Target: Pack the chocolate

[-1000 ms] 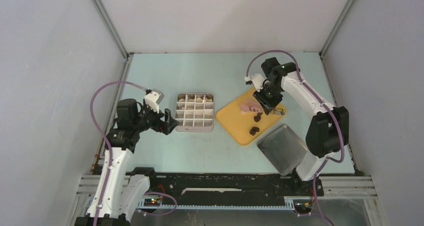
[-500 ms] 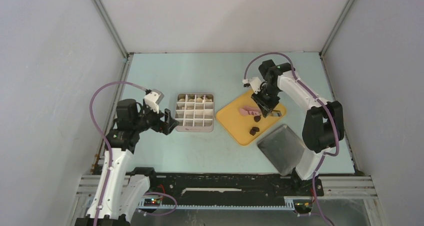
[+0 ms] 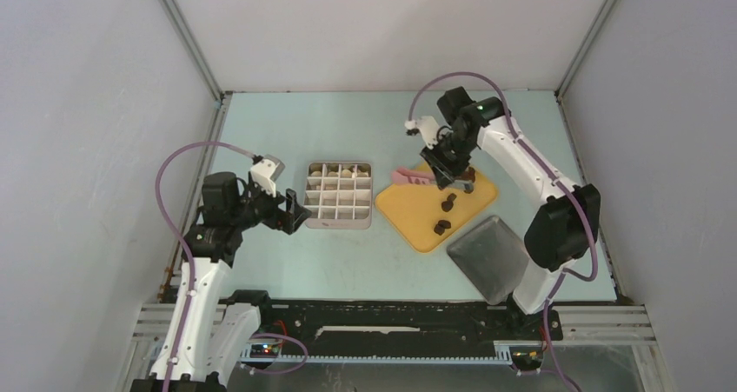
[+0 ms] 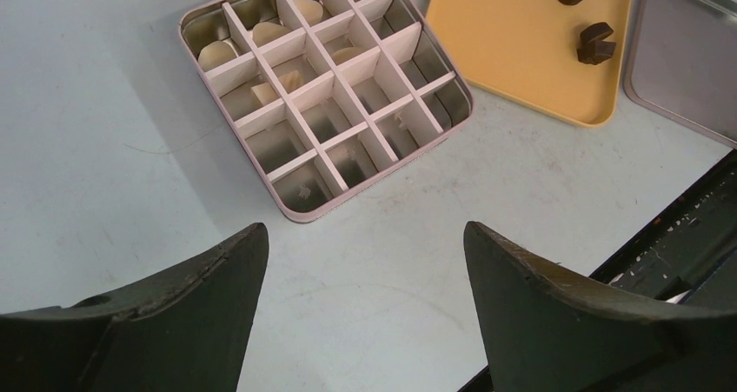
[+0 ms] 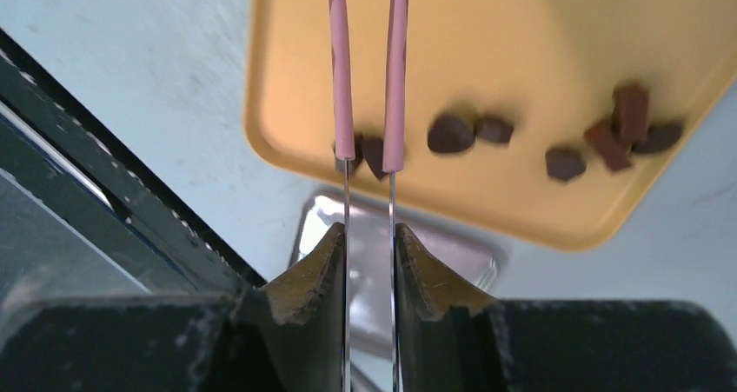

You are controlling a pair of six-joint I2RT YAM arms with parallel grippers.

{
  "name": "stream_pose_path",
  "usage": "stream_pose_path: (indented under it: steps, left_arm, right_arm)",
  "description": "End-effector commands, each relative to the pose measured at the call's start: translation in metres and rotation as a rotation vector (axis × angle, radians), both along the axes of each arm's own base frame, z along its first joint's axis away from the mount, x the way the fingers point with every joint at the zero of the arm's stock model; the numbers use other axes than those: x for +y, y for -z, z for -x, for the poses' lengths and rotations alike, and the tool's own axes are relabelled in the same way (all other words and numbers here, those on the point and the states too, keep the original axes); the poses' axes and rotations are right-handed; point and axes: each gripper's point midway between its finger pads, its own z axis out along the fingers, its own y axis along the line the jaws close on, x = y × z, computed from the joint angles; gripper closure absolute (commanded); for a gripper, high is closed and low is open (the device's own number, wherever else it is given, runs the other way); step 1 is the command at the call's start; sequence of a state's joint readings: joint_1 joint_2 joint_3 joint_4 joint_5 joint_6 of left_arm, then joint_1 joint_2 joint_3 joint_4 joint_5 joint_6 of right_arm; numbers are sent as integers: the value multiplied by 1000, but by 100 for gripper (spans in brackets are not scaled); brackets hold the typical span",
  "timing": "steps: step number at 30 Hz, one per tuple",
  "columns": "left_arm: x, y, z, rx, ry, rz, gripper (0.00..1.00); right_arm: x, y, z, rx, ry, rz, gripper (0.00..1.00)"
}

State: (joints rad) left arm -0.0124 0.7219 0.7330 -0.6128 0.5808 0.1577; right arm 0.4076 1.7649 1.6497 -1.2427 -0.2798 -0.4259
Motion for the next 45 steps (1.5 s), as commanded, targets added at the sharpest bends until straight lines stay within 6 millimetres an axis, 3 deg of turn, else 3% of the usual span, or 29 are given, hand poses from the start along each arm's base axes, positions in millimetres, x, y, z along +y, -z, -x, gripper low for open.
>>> stream_pose_path:
  steps: [1,8,14,28,33,37,41,45]
  left_arm:
    - [-1,-3,0,-27,4,15,13]
    - [1,-8,2,-52,-6,8,13]
    - [6,-12,2,-66,-29,8,13]
    - [7,-11,1,-63,-31,11,13]
    - [7,-10,1,-62,-31,11,13]
    - [5,-9,1,-48,-29,26,13]
    - [3,-9,-2,-26,-30,42,13]
    - [0,-9,-1,-10,-22,60,13]
  right_arm:
    - [54,-38,-9,-99,-80,-143,86]
    - [105,-27,-24,-63,-154,-149,85]
    - [115,-12,-28,-33,-165,-110,84]
    - [111,-2,-27,-35,-155,-77,67]
    - [111,-13,-25,-53,-157,-91,67]
    - [108,-33,-23,-102,-157,-111,67]
    - [91,-52,-20,-181,-147,-82,68]
    - [56,-56,-6,-240,-134,-28,68]
